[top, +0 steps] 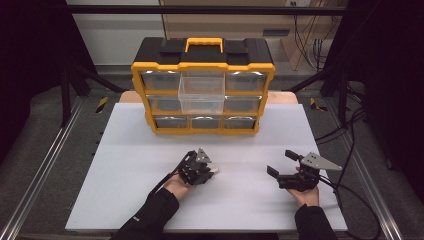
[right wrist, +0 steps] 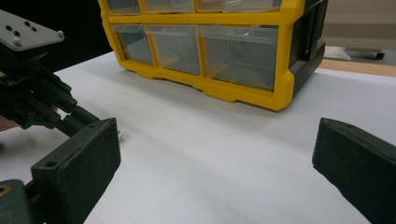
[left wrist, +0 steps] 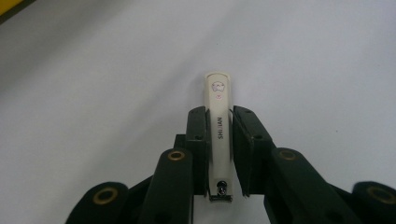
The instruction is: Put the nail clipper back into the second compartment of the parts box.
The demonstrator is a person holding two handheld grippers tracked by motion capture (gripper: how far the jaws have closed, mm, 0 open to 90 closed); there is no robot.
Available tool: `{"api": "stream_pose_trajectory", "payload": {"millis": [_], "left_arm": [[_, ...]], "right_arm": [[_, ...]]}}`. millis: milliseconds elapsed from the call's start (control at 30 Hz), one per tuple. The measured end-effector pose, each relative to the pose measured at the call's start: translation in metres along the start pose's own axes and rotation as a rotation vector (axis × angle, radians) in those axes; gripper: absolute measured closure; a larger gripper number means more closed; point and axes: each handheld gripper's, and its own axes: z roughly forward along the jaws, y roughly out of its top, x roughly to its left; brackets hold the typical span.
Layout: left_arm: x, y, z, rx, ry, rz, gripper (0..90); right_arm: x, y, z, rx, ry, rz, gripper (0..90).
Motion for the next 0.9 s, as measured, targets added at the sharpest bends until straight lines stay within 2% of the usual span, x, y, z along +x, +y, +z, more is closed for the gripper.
{"api": "stream_pose_trajectory", "payload": {"millis": [900], "left_arm": [[0.009,0.006,-0.046,-0.107,0.006,-0.048,76.5]], "right_arm": [[0.000,-0.001,0.001,0.013,0.004,-0.007,1.8]]}}
